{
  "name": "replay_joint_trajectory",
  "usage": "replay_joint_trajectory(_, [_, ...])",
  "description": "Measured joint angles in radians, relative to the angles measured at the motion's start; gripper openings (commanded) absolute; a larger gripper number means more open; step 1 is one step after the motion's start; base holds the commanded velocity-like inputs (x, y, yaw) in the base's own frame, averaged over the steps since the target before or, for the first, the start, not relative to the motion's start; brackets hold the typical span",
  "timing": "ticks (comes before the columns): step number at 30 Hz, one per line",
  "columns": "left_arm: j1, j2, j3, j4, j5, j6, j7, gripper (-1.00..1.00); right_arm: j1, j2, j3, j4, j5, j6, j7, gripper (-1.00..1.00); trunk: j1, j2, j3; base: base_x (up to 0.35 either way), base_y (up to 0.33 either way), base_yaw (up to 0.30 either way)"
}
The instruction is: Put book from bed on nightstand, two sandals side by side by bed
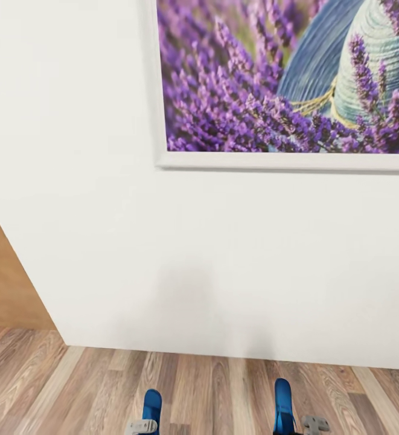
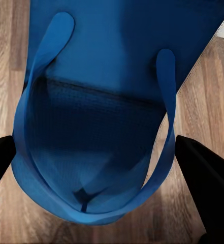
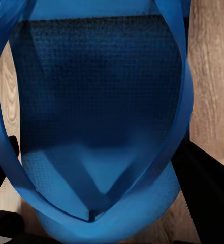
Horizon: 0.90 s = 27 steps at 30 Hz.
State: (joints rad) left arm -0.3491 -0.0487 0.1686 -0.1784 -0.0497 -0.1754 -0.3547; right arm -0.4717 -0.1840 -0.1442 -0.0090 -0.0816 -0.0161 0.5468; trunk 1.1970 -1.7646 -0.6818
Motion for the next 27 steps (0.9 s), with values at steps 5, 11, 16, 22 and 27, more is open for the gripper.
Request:
replay_joint_trajectory(5, [0.000, 0.000, 0.000, 0.000, 0.000, 0.000, 0.000, -1.00, 0.000, 0.000, 0.000, 0.000, 0.000, 0.000, 0.000, -1.00, 0.000, 0.000, 0.000, 0.303, 0.000, 0.026])
replay_joint_trajectory(11, [0.000, 0.000, 0.000, -0.001, 0.000, 0.000, 0.000, -1.00, 0.000, -0.001, 0.000, 0.000, 0.000, 0.000, 0.000, -1.00, 0.001, 0.000, 0.000, 0.074, 0.000, 0.227])
replay_joint_trajectory(16, [0.000, 0.000, 0.000, -0.001, 0.000, -0.001, 0.000, -1.00, 0.000, -0.001, 0.000, 0.000, 0.000, 0.000, 0.000, -1.00, 0.001, 0.000, 0.000, 0.005, 0.000, 0.285])
replay_joint_trajectory(22, [0.000, 0.000, 0.000, -0.001, 0.000, 0.000, 0.000, -1.00, 0.000, 0.000, 0.000, 0.000, 0.000, 0.000, 0.000, -1.00, 0.000, 0.000, 0.000, 0.103, 0.000, 0.288])
replay_joint_trajectory(27, [0.000, 0.000, 0.000, -0.001, 0.000, 0.000, 0.000, -1.00, 0.000, -0.001, 0.000, 0.000, 0.000, 0.000, 0.000, -1.00, 0.000, 0.000, 0.000, 0.239, 0.000, 0.288])
